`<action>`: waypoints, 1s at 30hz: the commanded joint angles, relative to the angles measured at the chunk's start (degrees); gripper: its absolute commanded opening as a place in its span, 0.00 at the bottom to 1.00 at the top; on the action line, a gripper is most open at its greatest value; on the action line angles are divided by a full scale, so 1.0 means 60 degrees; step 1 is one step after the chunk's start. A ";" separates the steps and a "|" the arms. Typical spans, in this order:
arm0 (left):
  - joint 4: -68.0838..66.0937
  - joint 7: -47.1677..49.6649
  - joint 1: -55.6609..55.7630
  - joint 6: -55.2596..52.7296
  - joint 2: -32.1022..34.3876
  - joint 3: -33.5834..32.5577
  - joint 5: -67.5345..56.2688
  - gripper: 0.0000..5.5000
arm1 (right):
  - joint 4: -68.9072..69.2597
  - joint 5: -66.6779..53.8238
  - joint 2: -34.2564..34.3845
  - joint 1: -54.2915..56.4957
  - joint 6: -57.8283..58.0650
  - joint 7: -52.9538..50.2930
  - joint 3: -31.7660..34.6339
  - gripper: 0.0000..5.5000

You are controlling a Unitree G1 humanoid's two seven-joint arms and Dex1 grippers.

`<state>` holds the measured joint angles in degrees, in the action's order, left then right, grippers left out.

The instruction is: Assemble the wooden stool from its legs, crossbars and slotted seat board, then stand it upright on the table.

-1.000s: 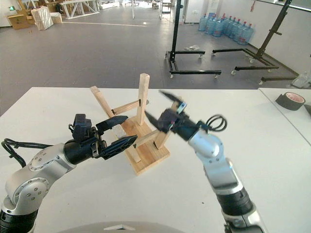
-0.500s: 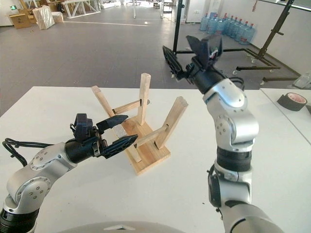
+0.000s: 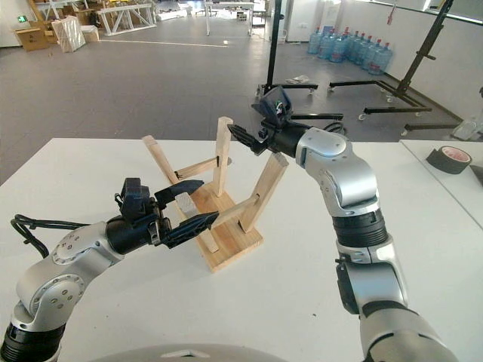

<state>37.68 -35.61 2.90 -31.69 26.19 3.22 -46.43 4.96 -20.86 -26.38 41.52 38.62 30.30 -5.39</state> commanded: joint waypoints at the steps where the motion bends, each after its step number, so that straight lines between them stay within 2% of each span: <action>1: -0.0051 0.0044 -0.0036 0.0056 0.0004 0.0144 0.0280 0.80 | -0.1273 0.0233 0.0673 -0.1584 0.0527 -0.0133 -0.0589 0.74; 6: -0.0122 0.0047 -0.0003 0.0104 -0.0049 0.0161 0.0432 0.80 | 0.0139 -0.0068 0.1151 -0.1627 -0.0919 -0.0795 0.0573 0.74; 9: -0.0065 0.0032 -0.0118 0.0117 -0.0038 0.0105 0.0450 0.80 | 0.1621 -0.1015 0.1592 -0.1870 -0.1003 -0.1389 0.1741 0.74; 15: -0.0002 0.0019 -0.0245 0.0117 0.0042 -0.0026 0.0424 0.80 | 0.2472 -0.2110 0.1948 -0.1788 -0.0881 -0.2121 0.2914 0.74; 17: 0.0011 0.0019 -0.0236 0.0092 0.0062 -0.0023 0.0420 0.80 | 0.2259 -0.2353 0.2011 -0.2092 -0.0426 -0.2253 0.2881 0.74; 21: -0.0064 -0.0025 -0.0070 0.0049 0.0048 0.0083 0.0433 0.80 | 0.2087 -0.2103 0.1846 -0.3810 0.0964 -0.2099 0.1289 0.74; 22: -0.0076 -0.0038 -0.0012 0.0035 0.0046 0.0101 0.0424 0.80 | 0.2188 -0.2267 0.2026 -0.4062 0.1142 -0.2236 0.1203 0.74; 25: -0.0070 0.0003 0.0093 0.0017 0.0020 0.0118 0.0431 0.80 | 0.2496 -0.2842 0.2483 -0.4107 0.1368 -0.2679 0.1390 0.74; 30: -0.0181 -0.0054 0.0196 0.0032 -0.0027 0.0356 0.0622 0.80 | 0.2553 -0.2982 0.2526 -0.3652 0.1133 -0.3135 0.1626 0.74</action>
<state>37.02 -35.48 2.62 -31.10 25.82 4.01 -43.39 24.03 -37.99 -12.48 23.20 38.46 12.73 6.53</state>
